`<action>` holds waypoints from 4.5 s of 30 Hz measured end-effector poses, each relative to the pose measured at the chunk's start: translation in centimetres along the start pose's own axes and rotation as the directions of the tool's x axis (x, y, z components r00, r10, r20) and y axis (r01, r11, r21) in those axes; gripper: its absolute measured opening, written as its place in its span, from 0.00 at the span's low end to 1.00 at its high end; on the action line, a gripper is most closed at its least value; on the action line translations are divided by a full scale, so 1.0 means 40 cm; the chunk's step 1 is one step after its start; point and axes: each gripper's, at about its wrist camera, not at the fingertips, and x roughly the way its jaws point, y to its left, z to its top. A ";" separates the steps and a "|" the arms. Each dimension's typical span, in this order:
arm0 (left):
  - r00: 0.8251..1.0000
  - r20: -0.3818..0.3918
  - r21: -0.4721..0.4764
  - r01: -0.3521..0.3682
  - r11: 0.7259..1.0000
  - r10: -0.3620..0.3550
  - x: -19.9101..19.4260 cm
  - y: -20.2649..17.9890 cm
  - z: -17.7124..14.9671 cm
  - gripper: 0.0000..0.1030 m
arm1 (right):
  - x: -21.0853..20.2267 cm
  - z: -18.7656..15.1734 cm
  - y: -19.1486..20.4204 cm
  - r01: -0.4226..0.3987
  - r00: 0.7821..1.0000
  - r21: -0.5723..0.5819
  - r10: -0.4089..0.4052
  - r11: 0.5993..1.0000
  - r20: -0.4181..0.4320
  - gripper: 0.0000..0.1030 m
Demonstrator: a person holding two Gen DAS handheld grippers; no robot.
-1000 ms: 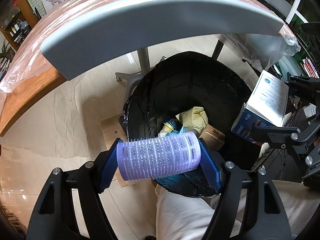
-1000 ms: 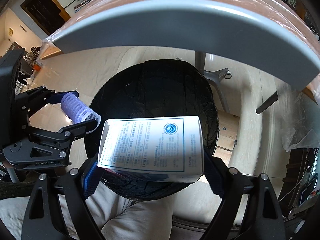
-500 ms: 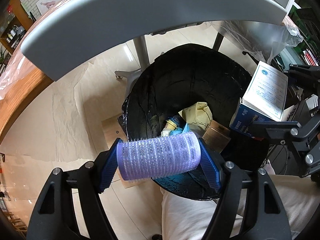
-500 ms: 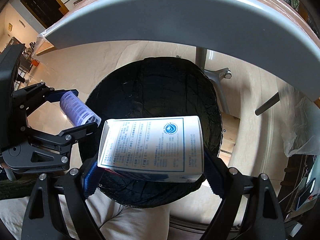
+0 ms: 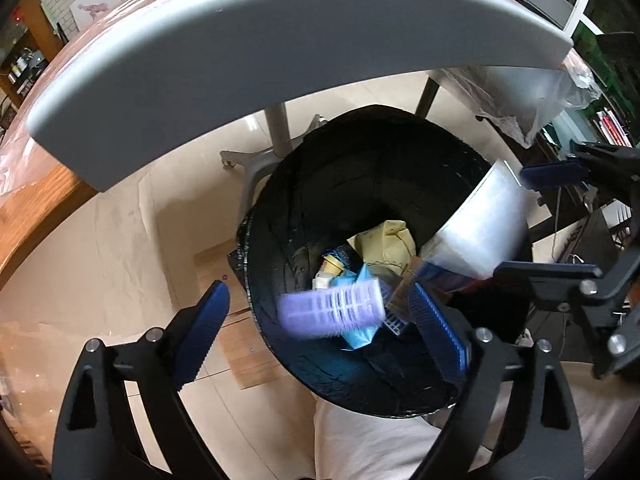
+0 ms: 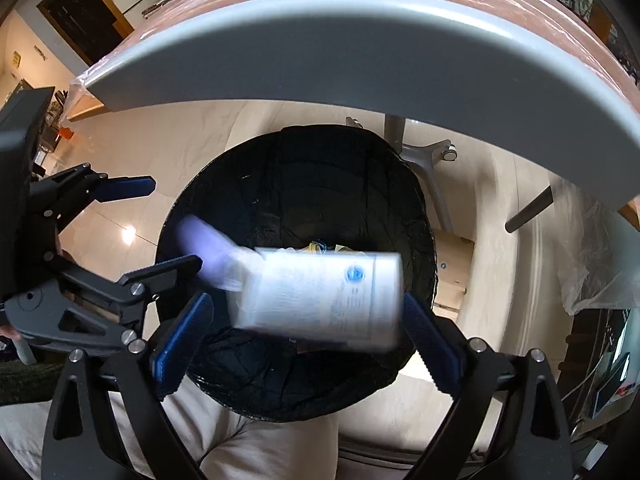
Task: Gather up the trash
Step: 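Open both tools to drop the white box and roller into the bin, then raise both open tools back over the table toward the remaining boxes, then grasp the white medicine box with the right tool while the left tool grasps the translucent plastic box, then carry the medicine box and plastic box past the table edge over the bin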
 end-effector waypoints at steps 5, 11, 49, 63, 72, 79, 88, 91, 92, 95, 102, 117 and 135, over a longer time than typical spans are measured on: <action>1.000 0.000 -0.001 -0.011 1.000 0.011 -0.007 0.005 -0.003 0.89 | -0.018 0.001 -0.014 -0.020 1.000 0.032 0.020 0.999 0.007 0.90; 1.000 0.022 -0.027 -0.009 1.000 0.010 -0.043 0.019 -0.007 0.89 | -0.075 0.005 -0.003 0.000 0.999 0.008 0.000 1.000 0.048 0.90; 0.970 0.240 -0.150 0.070 0.986 -0.032 -0.118 0.291 0.555 0.95 | -0.129 0.511 -0.109 0.083 0.954 0.235 -0.145 0.969 0.264 0.86; 0.976 0.217 -0.062 0.020 0.998 -0.006 -0.042 0.262 0.635 0.88 | -0.072 0.547 -0.079 0.101 0.958 0.202 -0.150 0.974 0.244 0.86; 0.978 0.205 -0.109 -0.012 0.994 0.035 -0.036 0.351 0.626 0.88 | -0.038 0.590 -0.047 0.140 0.959 0.181 -0.178 0.974 0.219 0.86; 0.974 0.224 -0.128 0.036 0.991 -0.007 -0.052 0.382 0.603 0.88 | -0.051 0.580 -0.046 0.135 0.961 0.166 -0.169 0.977 0.219 0.86; 0.956 0.220 0.083 0.179 0.980 -0.193 -0.094 0.387 0.553 0.88 | -0.043 0.584 -0.051 0.188 0.952 0.150 -0.218 0.971 0.213 0.86; 0.964 0.172 0.169 0.176 0.970 -0.205 -0.083 0.358 0.547 0.88 | -0.039 0.590 -0.055 0.228 0.947 0.119 -0.249 0.966 0.203 0.86; 0.967 0.161 0.196 0.164 0.967 -0.196 -0.079 0.350 0.543 0.88 | -0.040 0.593 -0.058 0.221 0.949 0.118 -0.242 0.968 0.203 0.87; 0.978 0.146 0.252 0.107 0.962 -0.147 -0.058 0.326 0.548 0.89 | -0.040 0.609 -0.063 0.212 0.952 0.125 -0.234 0.969 0.199 0.87; 0.985 0.149 0.263 0.041 0.964 -0.082 -0.029 0.317 0.547 0.88 | -0.032 0.624 -0.053 0.241 0.945 0.130 -0.263 0.962 0.197 0.81; 0.969 0.235 0.061 0.060 0.996 -0.072 -0.075 0.366 0.515 0.82 | -0.064 0.626 -0.072 0.049 0.968 0.213 -0.098 0.976 0.230 0.50; 0.957 0.284 -0.084 0.084 0.993 -0.057 -0.139 0.351 0.455 0.81 | -0.127 0.547 -0.082 -0.146 0.959 0.255 0.073 0.956 0.274 0.50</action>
